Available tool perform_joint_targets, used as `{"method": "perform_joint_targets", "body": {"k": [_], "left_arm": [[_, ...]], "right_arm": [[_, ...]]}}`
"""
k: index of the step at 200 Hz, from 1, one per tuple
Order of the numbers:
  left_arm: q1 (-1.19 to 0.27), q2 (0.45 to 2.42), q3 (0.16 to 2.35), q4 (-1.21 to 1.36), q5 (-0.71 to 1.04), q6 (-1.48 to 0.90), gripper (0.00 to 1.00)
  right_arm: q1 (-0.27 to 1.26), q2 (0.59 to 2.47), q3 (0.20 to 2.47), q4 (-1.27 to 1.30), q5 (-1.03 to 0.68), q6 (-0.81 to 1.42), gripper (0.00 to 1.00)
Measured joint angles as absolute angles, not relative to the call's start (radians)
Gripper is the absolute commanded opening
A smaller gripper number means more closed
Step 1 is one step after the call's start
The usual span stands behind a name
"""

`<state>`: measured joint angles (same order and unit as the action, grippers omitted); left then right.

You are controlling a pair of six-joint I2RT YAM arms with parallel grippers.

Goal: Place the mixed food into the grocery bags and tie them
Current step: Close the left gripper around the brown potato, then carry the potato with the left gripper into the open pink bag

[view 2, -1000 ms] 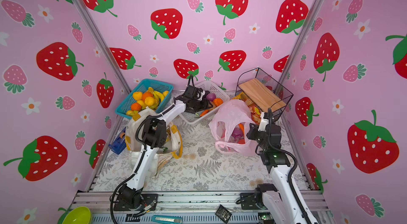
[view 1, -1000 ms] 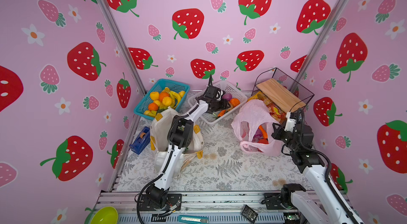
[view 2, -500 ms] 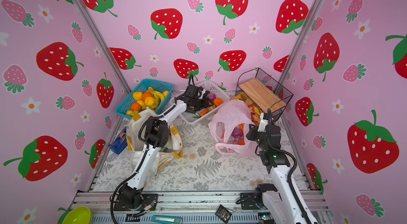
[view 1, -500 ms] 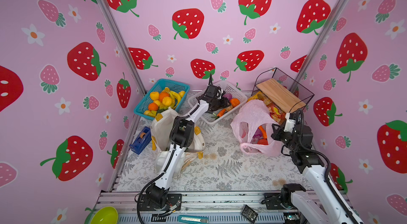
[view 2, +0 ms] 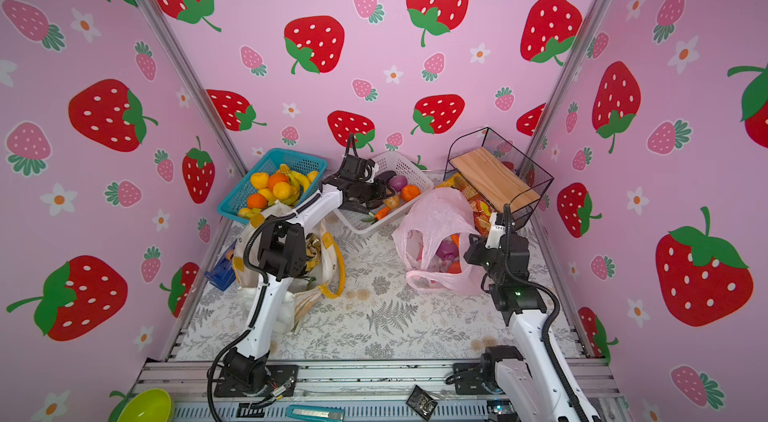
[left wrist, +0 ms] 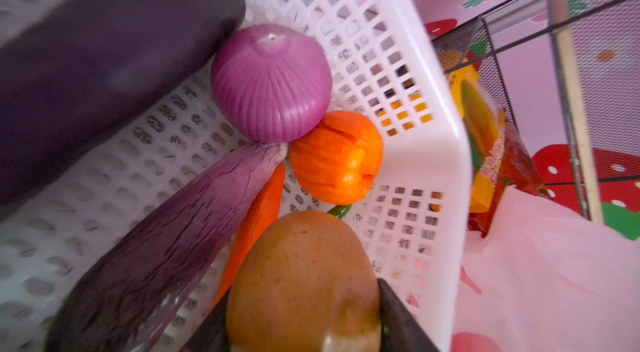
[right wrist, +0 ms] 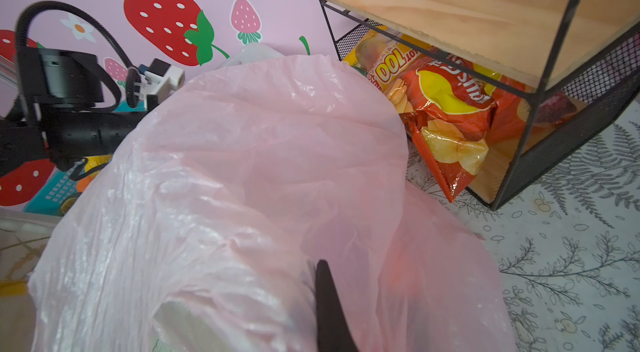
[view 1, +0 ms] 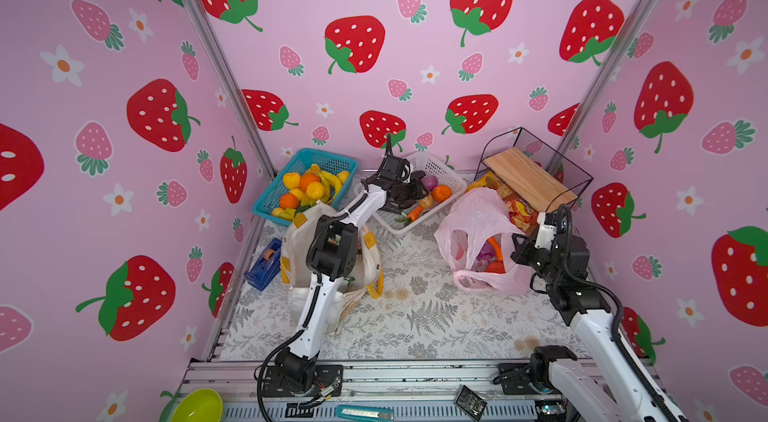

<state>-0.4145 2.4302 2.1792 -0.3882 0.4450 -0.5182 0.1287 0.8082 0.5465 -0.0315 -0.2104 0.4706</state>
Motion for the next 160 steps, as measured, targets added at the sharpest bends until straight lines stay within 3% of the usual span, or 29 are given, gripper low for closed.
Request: {"method": "perform_joint_targets", "body": {"k": [61,99,131,160], "left_arm": [[-0.408,2.148,1.95,-0.266,0.413,-0.505,0.36],[-0.443,1.875,1.638,-0.134,0.38,-0.494,0.35],[-0.577,1.613,1.376,-0.009,0.339,-0.437,0.34],[-0.783,1.53,1.313,0.047,0.318,-0.318,0.34]], "right_arm": [[0.129,0.831,0.546,-0.022,-0.236,0.47,0.0],[0.129,0.891,0.548,-0.022,-0.293,0.457,0.0],[0.129,0.95,0.564,-0.022,-0.377,0.444,0.0],[0.129,0.952,0.585,-0.022,-0.421,0.443,0.0]]}}
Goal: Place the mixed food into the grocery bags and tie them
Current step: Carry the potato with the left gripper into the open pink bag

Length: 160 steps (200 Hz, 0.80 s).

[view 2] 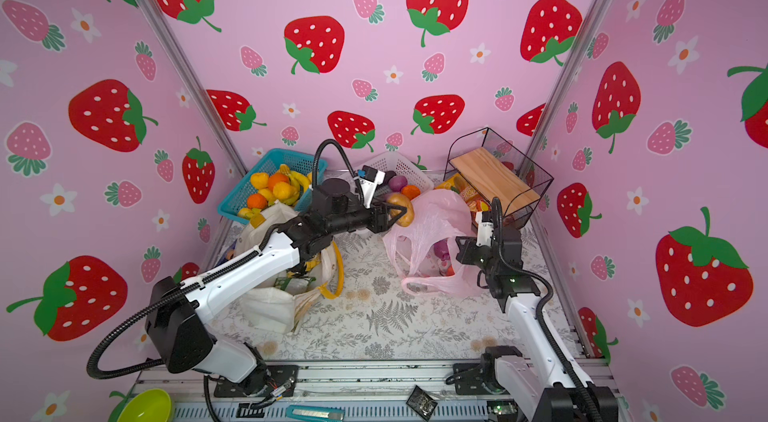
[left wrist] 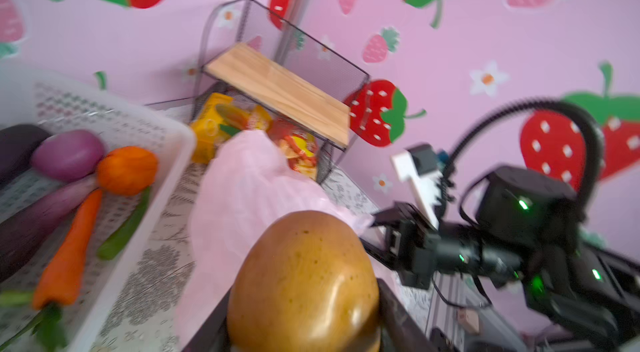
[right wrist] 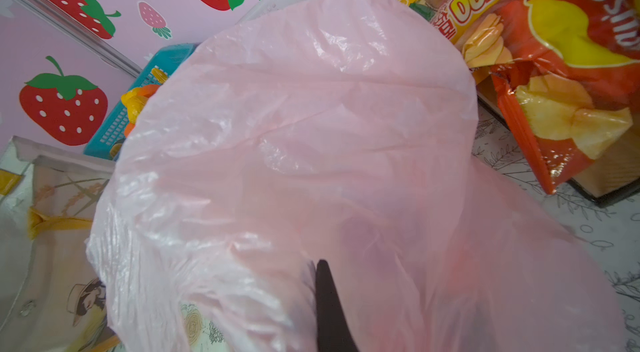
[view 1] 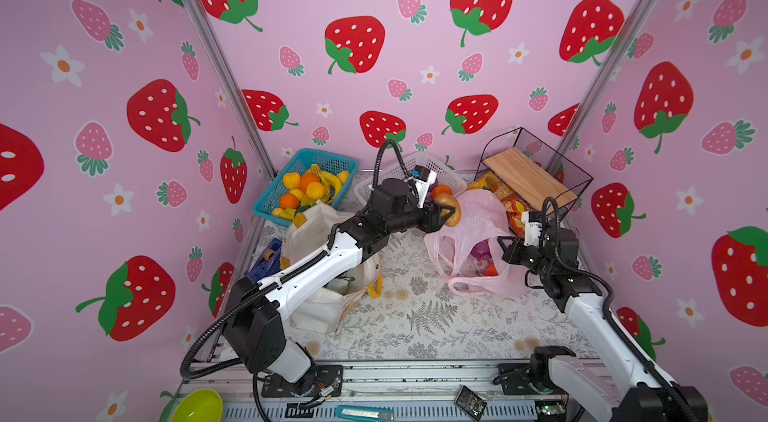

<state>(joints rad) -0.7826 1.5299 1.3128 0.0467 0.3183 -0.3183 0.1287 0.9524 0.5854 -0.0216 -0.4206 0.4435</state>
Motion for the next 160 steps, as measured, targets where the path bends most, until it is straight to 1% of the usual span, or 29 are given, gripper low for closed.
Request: {"method": "perform_joint_targets", "body": {"k": [15,31,93,121,160], "left_arm": [[-0.87,1.545,1.312,0.054,0.308,-0.259,0.34],[-0.911,1.586,1.312,0.049,0.294,-0.213,0.33],[-0.931,1.82,1.351,-0.009,0.234,-0.134,0.34],[-0.935,1.895,1.399,0.007,0.125,-0.15,0.34],[-0.936,1.952,1.4,0.088,-0.045,-0.224,0.38]], "right_arm": [[0.129,0.95,0.597,-0.018,-0.439,0.443,0.0],[0.129,0.943,0.603,-0.015,-0.451,0.443,0.0],[0.131,0.932,0.597,0.03,-0.526,0.486,0.0],[0.141,0.932,0.57,0.072,-0.555,0.521,0.0],[0.152,0.944,0.554,0.113,-0.575,0.556,0.0]]}}
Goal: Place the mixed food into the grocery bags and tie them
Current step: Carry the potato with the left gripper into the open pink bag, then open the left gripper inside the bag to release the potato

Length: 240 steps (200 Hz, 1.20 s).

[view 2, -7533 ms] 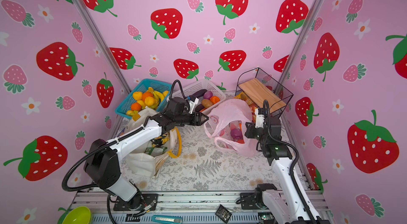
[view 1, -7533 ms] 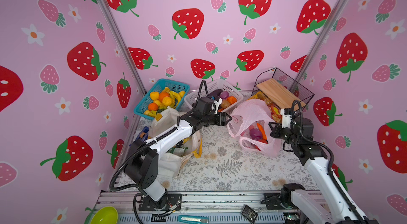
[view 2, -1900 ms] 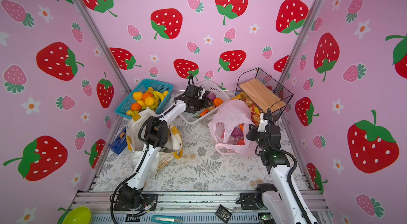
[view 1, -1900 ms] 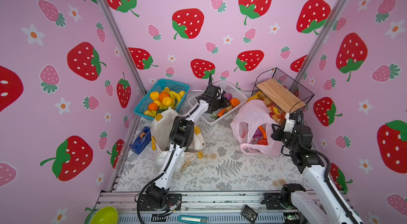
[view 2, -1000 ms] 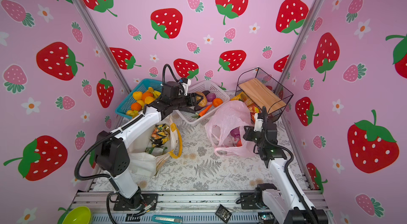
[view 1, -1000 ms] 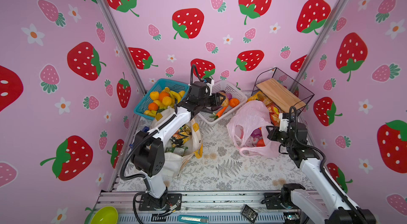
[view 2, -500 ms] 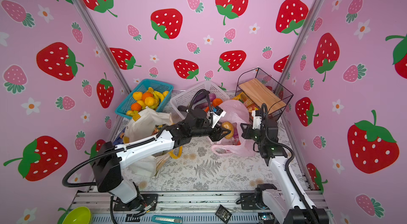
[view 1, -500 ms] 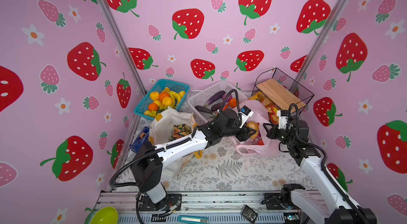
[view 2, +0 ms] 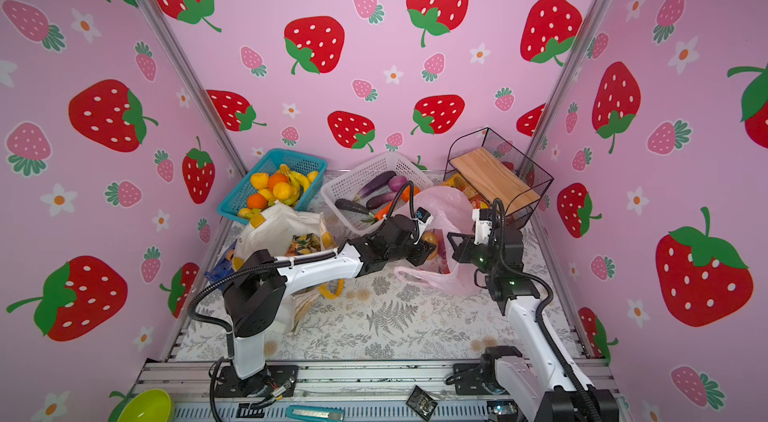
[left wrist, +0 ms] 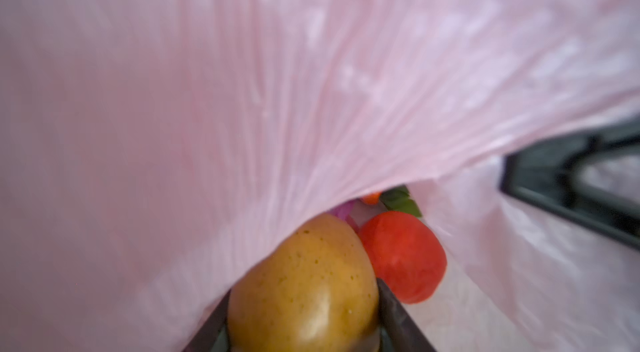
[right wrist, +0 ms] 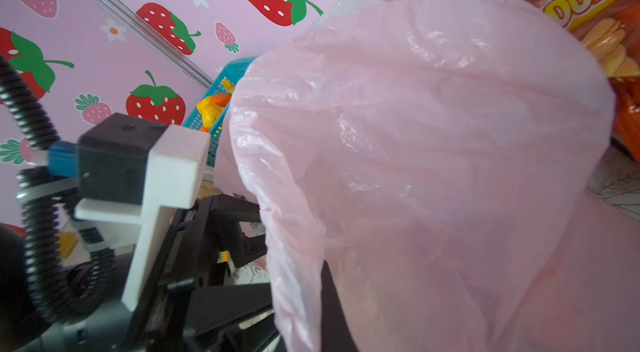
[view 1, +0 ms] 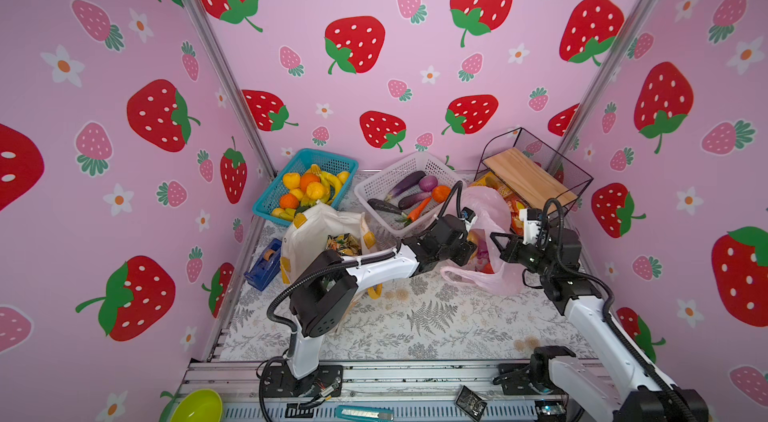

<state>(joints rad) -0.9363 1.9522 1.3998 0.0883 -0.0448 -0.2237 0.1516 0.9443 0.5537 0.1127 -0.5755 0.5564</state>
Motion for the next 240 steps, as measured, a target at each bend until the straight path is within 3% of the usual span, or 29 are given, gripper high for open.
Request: {"method": "perform_joint_targets", "body": {"k": [91,148,189,240], "left_arm": [[-0.936,2.157,1.495,0.24,-0.287,-0.413,0.57],[-0.936,2.217,1.562,0.266,-0.26,-0.459,0.8],[-0.927,2.187,1.534,0.253,-0.204,-0.456,0.81],[-0.912,1.963,1.357,0.212,-0.076,-0.439,0.8]], "right_arm": [[0.187,1.02,0.553,0.205,-0.601,0.617,0.0],[0.187,1.048,0.546,0.22,-0.582,0.603,0.0],[0.178,1.065,0.539,0.22,-0.562,0.589,0.0],[0.153,1.075,0.539,0.219,-0.532,0.574,0.0]]}}
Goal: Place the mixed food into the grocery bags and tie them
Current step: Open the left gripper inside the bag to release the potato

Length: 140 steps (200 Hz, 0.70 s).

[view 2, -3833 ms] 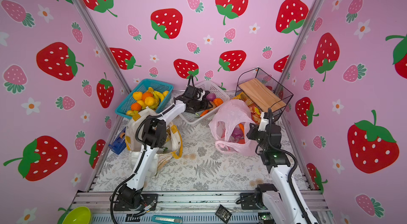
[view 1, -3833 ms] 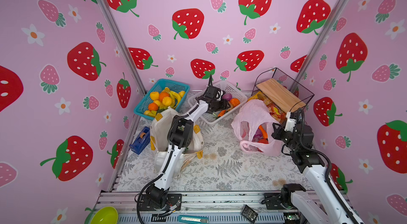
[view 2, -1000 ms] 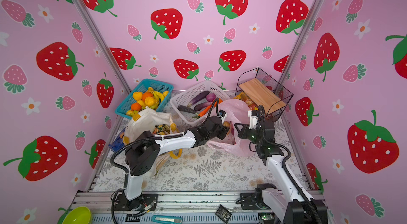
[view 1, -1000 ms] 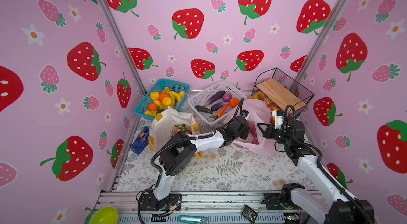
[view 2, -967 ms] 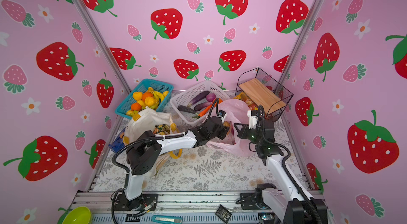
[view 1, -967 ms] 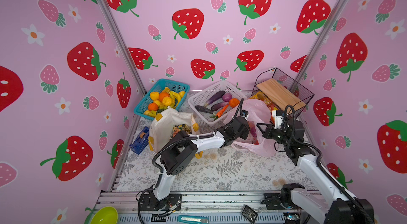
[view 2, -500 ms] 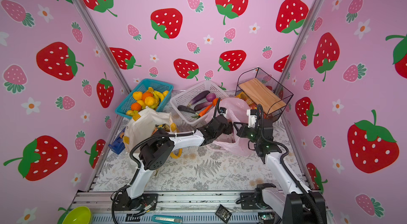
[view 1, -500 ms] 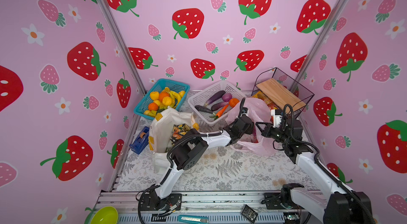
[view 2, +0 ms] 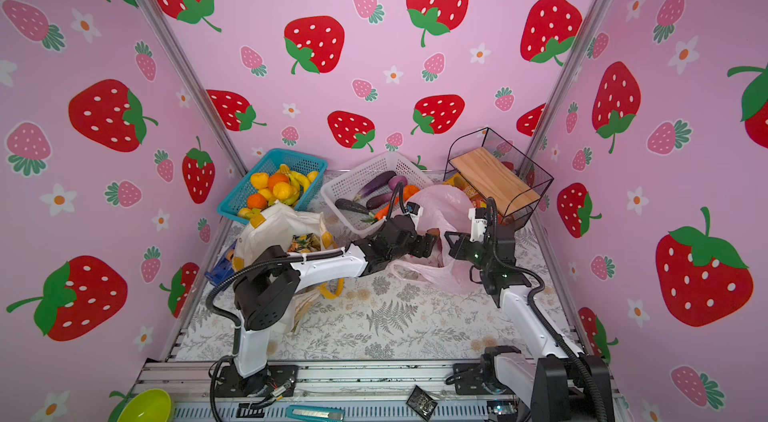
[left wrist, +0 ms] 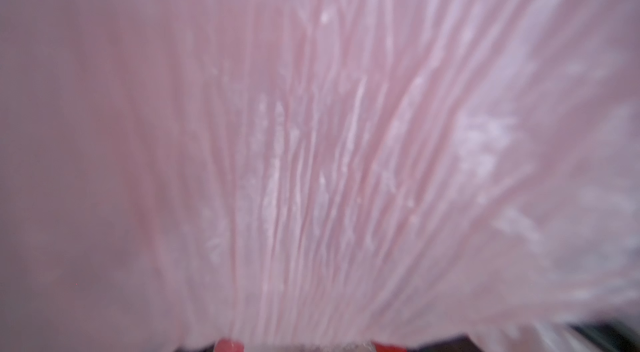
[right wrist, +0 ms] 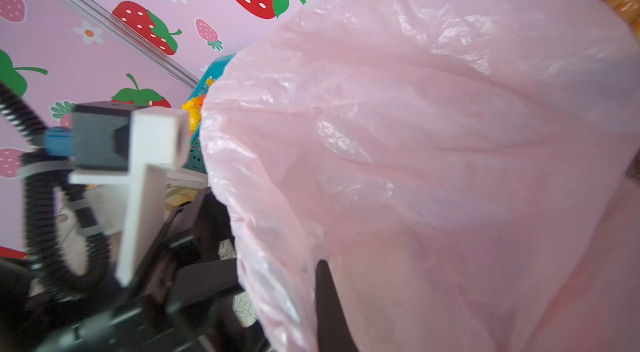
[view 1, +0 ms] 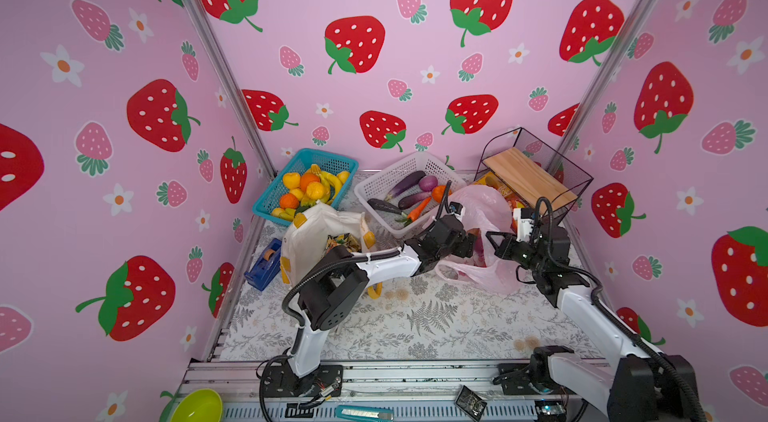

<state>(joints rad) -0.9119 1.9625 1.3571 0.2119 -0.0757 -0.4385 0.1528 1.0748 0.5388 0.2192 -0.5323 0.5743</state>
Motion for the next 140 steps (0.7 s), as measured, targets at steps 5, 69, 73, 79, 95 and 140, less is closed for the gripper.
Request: {"method": "perform_joint_targets", "body": {"k": [5,69,73,79,95,140], "left_arm": [[-0.909,1.938,1.341,0.21,-0.057,-0.439,0.8],[-0.884,1.677,1.029,0.284,0.026,-0.5,0.76],[-0.881,1.664,0.996,0.299,0.02,-0.517,0.76],[-0.879,1.654,0.963,0.31,0.01,-0.534,0.76],[-0.868,1.652,0.892,0.336,-0.02,-0.596,0.76],[-0.82,1.808,0.925,0.345,0.007,-0.706,0.75]], "right_arm": [[0.152,1.077,0.539,0.219,-0.53,0.574,0.0],[0.152,1.099,0.539,0.218,-0.514,0.563,0.0],[0.152,1.099,0.539,0.217,-0.513,0.562,0.0],[0.152,1.099,0.539,0.217,-0.512,0.559,0.0],[0.152,1.099,0.539,0.217,-0.512,0.556,0.0],[0.152,1.099,0.539,0.217,-0.512,0.553,0.0]]}}
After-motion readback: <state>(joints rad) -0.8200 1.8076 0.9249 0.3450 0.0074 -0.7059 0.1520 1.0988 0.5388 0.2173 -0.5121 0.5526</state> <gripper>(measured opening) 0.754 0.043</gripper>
